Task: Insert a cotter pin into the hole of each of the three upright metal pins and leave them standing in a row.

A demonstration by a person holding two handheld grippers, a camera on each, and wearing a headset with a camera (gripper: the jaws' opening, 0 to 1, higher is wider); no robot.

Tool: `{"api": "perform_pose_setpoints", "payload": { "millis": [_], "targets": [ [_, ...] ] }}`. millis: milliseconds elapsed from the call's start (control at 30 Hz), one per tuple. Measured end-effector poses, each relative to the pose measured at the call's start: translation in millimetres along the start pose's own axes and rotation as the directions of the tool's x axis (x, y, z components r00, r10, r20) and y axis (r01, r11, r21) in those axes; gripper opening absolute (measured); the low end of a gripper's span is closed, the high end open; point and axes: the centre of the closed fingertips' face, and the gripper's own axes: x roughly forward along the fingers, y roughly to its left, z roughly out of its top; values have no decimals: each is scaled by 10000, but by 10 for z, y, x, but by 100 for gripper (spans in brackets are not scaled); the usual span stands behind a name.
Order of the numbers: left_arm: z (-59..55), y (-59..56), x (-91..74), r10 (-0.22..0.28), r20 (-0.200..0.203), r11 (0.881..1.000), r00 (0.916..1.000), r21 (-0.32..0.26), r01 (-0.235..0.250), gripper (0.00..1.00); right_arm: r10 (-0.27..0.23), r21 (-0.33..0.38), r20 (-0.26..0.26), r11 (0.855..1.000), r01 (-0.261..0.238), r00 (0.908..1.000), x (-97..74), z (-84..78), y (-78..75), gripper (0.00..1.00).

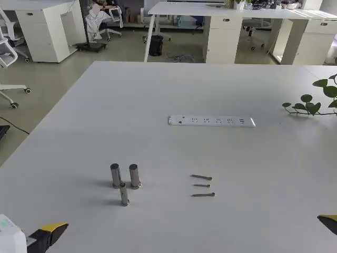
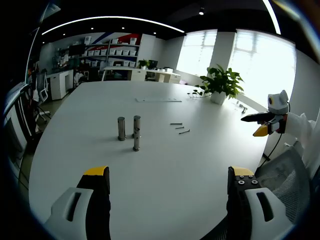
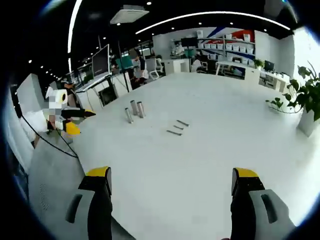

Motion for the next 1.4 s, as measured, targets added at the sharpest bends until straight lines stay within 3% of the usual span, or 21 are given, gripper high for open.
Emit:
{"api": "perform_pose_setpoints", "payload": {
  "millis": [167, 200, 267, 467, 600, 800, 933, 1067, 1400],
  "targets": [
    [30, 23, -1, 40, 1, 10000, 10000, 32, -40, 99, -17, 21, -121, 10000, 17, 9999, 22, -24, -21, 98],
    [57, 7, -4, -64, 131, 9998, 9999, -191, 66, 99, -23, 21, -101, 10000, 23, 9999, 29, -20, -29, 98],
    [199, 4, -18, -185, 997, 9962, 9948, -826, 268, 99, -16, 18, -89, 10000, 16, 10000, 49, -22, -42, 98],
    [303, 112, -104, 340, 1639, 9915, 9859, -1294, -127, 99, -51, 4, -209, 10000, 51, 9998, 84, -62, -51, 98],
    [235, 142, -125, 638, 1265, 9942, 9899, -935, -522, 99, 101, -19, -193, 9999, -101, 9998, 72, -80, 15, 98],
    [135, 106, -149, 699, 963, 9942, 9929, -880, -615, 99, 206, -101, -310, 9997, -209, 9993, 56, -141, 62, 98],
    [114, 92, -173, 722, 955, 9928, 9928, -1022, -624, 99, 216, -36, -280, 9998, -217, 9994, 46, -130, 48, 98],
    [73, 112, -185, 829, 676, 9931, 9943, -887, -767, 99, 255, -49, -253, 9997, -256, 9994, 66, -89, 37, 98],
    [54, 98, -180, 789, 593, 9934, 9951, -884, -735, 99, 397, -196, -282, 9990, -402, 9988, 108, -39, 59, 98]
  ]
}}
